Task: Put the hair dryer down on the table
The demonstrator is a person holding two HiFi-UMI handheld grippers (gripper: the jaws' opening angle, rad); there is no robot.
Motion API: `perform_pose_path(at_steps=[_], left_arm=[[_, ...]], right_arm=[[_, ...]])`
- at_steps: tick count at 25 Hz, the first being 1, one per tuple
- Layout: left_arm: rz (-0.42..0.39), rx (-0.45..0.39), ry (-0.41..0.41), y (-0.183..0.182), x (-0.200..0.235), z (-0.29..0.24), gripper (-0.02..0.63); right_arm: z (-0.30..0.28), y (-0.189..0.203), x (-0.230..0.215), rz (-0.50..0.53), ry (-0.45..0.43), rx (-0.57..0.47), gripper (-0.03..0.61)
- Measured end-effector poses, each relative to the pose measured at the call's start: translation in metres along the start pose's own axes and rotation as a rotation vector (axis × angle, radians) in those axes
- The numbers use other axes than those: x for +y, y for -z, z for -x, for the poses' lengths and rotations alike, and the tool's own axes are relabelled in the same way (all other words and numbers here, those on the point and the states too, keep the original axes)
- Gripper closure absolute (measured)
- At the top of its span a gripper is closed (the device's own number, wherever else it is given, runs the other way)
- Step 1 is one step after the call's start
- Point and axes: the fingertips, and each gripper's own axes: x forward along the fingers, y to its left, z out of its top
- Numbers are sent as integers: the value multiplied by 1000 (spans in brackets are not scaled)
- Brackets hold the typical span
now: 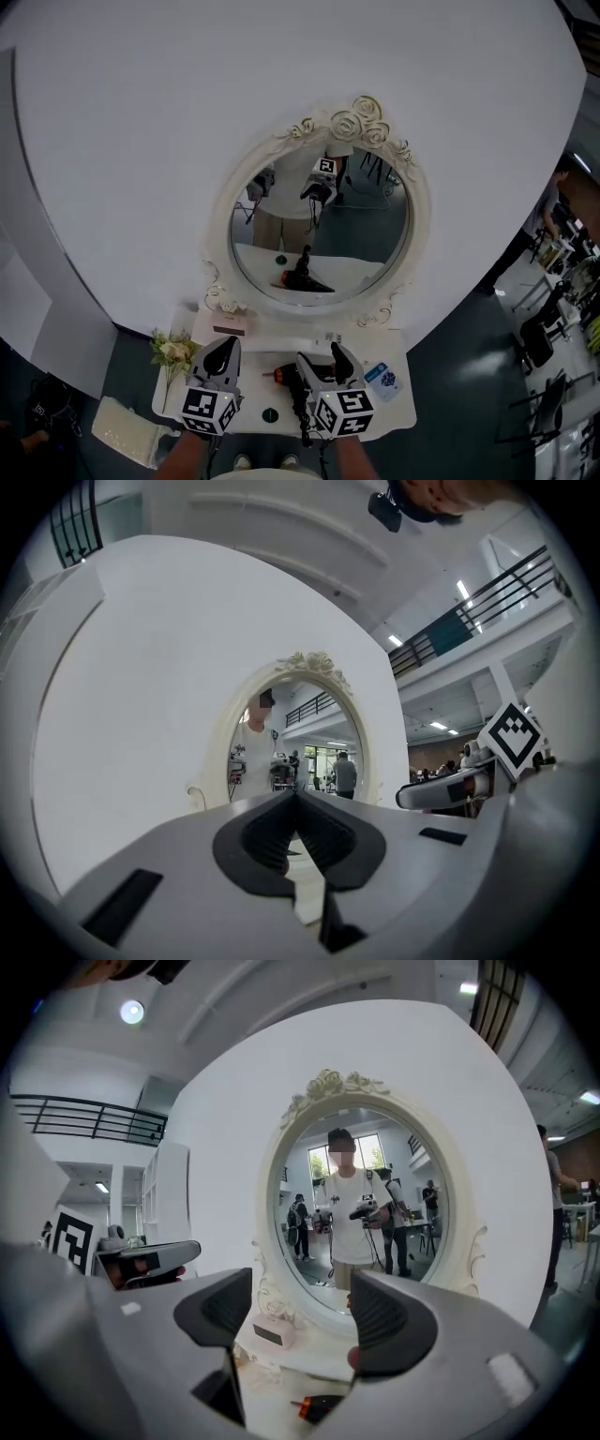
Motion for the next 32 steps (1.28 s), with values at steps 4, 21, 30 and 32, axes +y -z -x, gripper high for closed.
perform_pose_path(at_steps=[4,21,30,32], left_arm=[[-43,-9,12,-3,-8,3,604],[-50,7,36,0,-16,4,604],[-53,16,28,1,-15,11,604],[-51,24,29,5,-16,11,604]], right_arm=[[3,-21,11,62,-4,-38,239],[-9,-29,39,89,-74,-52,241],[-5,-26,36,69,-69,-54,276],[-4,-24,37,60,-78,-56,301]])
